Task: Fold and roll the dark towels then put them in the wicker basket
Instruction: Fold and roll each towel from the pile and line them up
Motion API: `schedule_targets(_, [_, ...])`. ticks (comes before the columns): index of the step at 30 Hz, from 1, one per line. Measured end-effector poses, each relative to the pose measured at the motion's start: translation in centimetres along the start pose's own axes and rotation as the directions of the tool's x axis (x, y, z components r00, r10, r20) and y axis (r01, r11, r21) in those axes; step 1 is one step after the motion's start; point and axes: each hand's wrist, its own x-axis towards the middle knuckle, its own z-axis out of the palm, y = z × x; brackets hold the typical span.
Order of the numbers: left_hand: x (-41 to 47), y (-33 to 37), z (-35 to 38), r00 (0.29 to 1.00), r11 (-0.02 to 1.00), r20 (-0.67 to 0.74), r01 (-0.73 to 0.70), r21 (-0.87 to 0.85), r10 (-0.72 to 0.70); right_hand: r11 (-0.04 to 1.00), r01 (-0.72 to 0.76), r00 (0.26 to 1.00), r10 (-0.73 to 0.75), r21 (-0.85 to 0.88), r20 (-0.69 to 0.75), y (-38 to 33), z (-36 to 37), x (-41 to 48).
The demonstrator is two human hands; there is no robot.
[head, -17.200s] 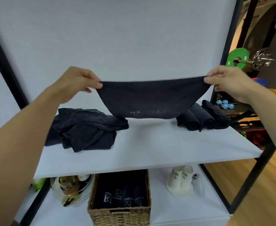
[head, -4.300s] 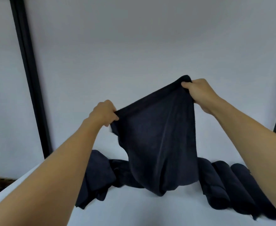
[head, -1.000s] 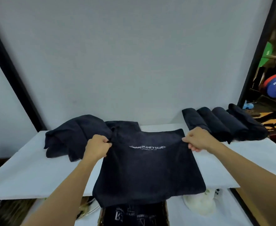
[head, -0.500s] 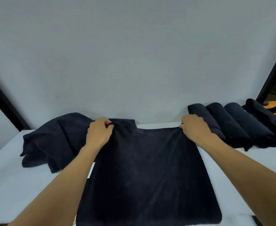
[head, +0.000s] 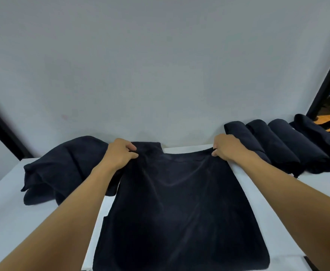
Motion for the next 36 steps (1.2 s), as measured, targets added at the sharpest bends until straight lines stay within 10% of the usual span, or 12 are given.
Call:
schedule_targets(5, [-0.9,2.0,-4.4,0.999,0.982,-0.008,0.030,-0.187,-0.032,0.926,0.148,0.969,-0.065,0.349,-0.237,-0.1,-5.9,-2.6])
schedule_targets(9, [-2.8,6.0,-12.3,0.978,0.892,-0.207,-0.108,-0.440,0.016,0.669,0.363,0.874,-0.002,0.649,-0.486,-0.5,-13.4,-6.6])
schedule_targets(26, [-10.6,14.7,-24.6,0.791,0.780,-0.472,-0.556,-0.286,0.390,0.511,0.652,0.688,-0.090,0.560,-0.720,-2.0,-26.9,-15.5])
schedule_targets(32, [-7.8,13.5,-22.7,0.917,0.942,-0.224,-0.306,0.136,0.330,0.631,0.513,0.794,-0.092,0.582,-0.601,-1.8,-25.5,-11.9])
schedule_targets(36, [-4.9,13.3,-20.4,0.904,0.959,-0.320,-0.276,0.066,0.282,0.619,0.479,0.820,-0.062,0.622,-0.569,-2.0,-23.9,-9.2])
